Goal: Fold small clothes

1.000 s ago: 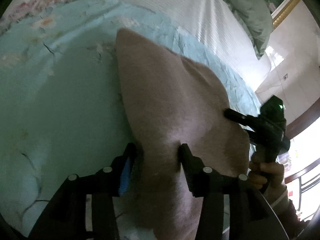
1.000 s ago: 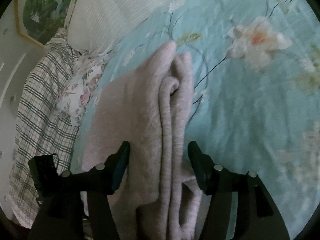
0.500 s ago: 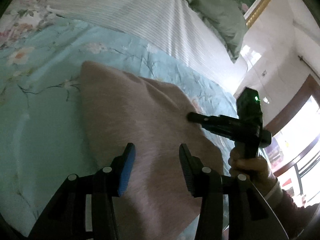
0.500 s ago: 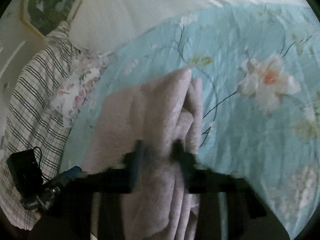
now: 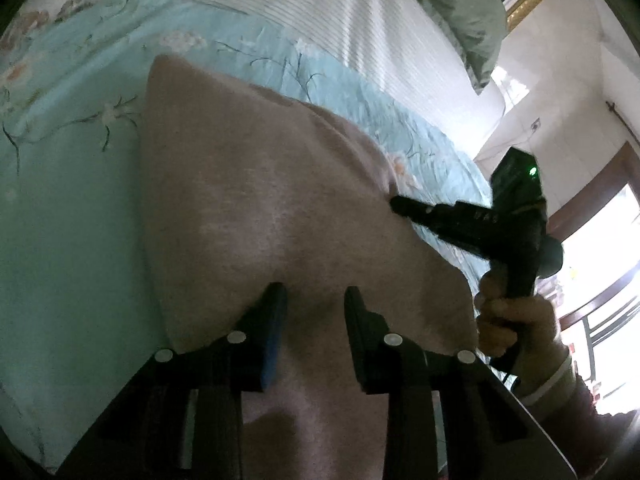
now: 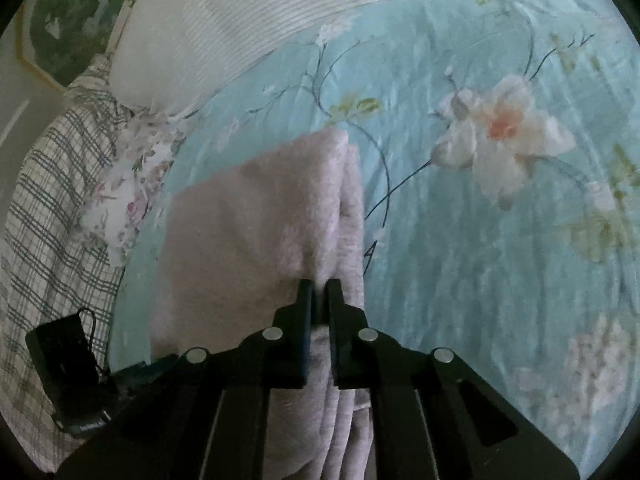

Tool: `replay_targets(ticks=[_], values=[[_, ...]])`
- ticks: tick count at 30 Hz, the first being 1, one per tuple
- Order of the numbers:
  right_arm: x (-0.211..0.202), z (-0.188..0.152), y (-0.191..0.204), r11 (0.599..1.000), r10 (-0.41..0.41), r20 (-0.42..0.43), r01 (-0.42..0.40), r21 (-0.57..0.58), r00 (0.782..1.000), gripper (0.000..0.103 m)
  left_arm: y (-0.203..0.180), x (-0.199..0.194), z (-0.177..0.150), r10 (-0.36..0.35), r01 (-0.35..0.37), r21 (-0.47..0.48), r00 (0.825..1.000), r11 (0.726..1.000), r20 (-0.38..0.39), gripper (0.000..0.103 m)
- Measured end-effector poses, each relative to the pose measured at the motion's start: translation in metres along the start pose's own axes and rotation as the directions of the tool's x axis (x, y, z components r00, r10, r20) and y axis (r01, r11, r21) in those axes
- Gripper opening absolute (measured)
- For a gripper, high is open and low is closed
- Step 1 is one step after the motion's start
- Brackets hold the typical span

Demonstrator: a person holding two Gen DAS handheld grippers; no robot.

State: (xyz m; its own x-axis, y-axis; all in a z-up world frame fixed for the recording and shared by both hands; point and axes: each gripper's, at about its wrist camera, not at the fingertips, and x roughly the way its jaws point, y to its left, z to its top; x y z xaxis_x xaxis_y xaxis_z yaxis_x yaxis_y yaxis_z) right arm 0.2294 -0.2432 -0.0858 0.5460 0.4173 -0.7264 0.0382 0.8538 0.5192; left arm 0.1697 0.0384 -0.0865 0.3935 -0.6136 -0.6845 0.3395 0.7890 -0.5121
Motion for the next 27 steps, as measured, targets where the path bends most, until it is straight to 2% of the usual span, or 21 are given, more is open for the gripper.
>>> replay_targets(ticks=[2, 5, 7, 9, 12, 13, 14, 17, 23, 24, 27], values=[[-0.018, 0.007, 0.014, 0.999, -0.032, 0.060, 0.035, -0.039, 0.998, 0.010, -0.003, -0.011, 0.007, -0.005, 0.005, 0.009, 1.000, 1.000, 0.019, 0.029], [-0.030, 0.021, 0.036, 0.996, 0.029, 0.097, -0.021, -0.084, 0.995, 0.010, -0.003, -0.023, 0.028, 0.009, -0.010, 0.014, 0.998, 1.000, 0.070, 0.029], [-0.017, 0.033, 0.051, 0.991, 0.080, 0.061, -0.073, -0.109, 0.995, 0.010, 0.004, -0.019, 0.047, 0.031, -0.030, -0.011, 0.996, 0.999, 0.085, 0.029], [0.006, 0.040, 0.062, 0.989, 0.088, 0.008, -0.086, -0.121, 0.996, 0.010, 0.014, -0.008, 0.067, 0.050, -0.046, -0.039, 0.994, 0.998, 0.094, 0.029], [0.051, 0.044, 0.060, 0.992, 0.012, -0.083, -0.022, -0.126, 0.996, 0.009, 0.035, 0.024, 0.083, 0.104, -0.102, -0.082, 0.994, 0.991, 0.016, 0.024], [0.067, 0.043, 0.051, 0.991, -0.054, -0.106, 0.040, -0.128, 0.993, 0.002, 0.043, 0.035, 0.083, 0.118, -0.118, -0.093, 0.993, 0.989, -0.010, 0.019], [0.073, 0.043, 0.045, 0.990, -0.070, -0.108, 0.056, -0.127, 0.992, 0.000, 0.048, 0.039, 0.082, 0.111, -0.112, -0.090, 0.994, 0.990, -0.012, 0.013], [0.073, 0.042, 0.025, 0.996, -0.014, -0.083, 0.007, -0.085, 0.996, 0.000, 0.052, 0.039, 0.082, 0.109, -0.109, -0.075, 0.994, 0.991, -0.008, 0.009], [0.052, 0.036, 0.029, 0.996, -0.032, -0.046, 0.028, -0.087, 0.998, 0.000, 0.034, 0.020, 0.075, 0.140, -0.139, -0.034, 0.990, 0.990, 0.014, 0.006], [0.045, 0.034, 0.030, 0.996, -0.029, -0.041, 0.025, -0.088, 0.999, 0.003, 0.028, 0.013, 0.069, 0.126, -0.126, -0.019, 0.992, 0.992, 0.022, 0.006], [0.017, 0.020, 0.042, 0.994, -0.009, -0.027, 0.006, -0.111, 1.000, 0.004, 0.015, -0.011, 0.044, 0.088, -0.089, 0.024, 0.995, 0.996, 0.038, 0.006]])
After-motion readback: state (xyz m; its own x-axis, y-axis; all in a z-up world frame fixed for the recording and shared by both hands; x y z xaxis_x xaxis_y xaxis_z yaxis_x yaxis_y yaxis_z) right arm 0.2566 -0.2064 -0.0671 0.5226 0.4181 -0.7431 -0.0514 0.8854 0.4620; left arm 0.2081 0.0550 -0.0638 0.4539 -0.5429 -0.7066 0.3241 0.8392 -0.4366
